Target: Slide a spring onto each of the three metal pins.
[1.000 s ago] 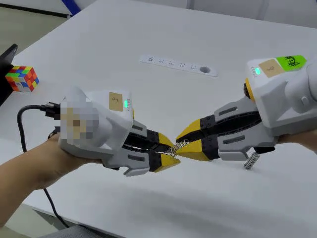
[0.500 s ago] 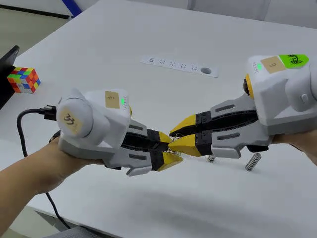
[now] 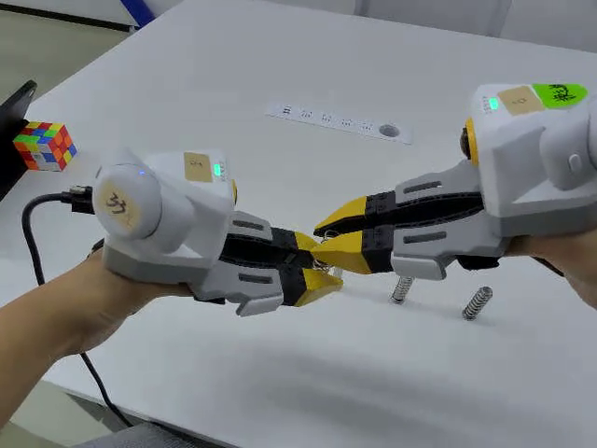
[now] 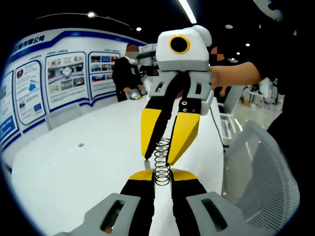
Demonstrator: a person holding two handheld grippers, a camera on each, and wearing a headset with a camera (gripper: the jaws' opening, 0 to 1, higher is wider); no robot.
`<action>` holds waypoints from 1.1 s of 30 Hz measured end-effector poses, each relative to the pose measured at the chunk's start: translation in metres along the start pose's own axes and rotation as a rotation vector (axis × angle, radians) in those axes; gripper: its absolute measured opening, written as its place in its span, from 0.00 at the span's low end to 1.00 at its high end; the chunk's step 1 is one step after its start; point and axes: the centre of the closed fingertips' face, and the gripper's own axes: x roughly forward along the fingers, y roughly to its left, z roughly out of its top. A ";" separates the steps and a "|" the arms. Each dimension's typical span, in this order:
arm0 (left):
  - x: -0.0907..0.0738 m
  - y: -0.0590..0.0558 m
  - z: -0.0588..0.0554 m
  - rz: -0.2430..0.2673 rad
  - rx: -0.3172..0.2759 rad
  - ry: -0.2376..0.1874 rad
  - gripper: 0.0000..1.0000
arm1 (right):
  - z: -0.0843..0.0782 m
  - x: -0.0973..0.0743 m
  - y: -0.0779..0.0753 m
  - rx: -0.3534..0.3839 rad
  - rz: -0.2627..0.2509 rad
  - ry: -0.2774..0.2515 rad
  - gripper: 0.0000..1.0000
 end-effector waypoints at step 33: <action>-0.021 0.036 -0.032 0.098 -0.077 0.066 0.53 | -0.058 -0.004 -0.095 0.130 -0.229 0.075 0.11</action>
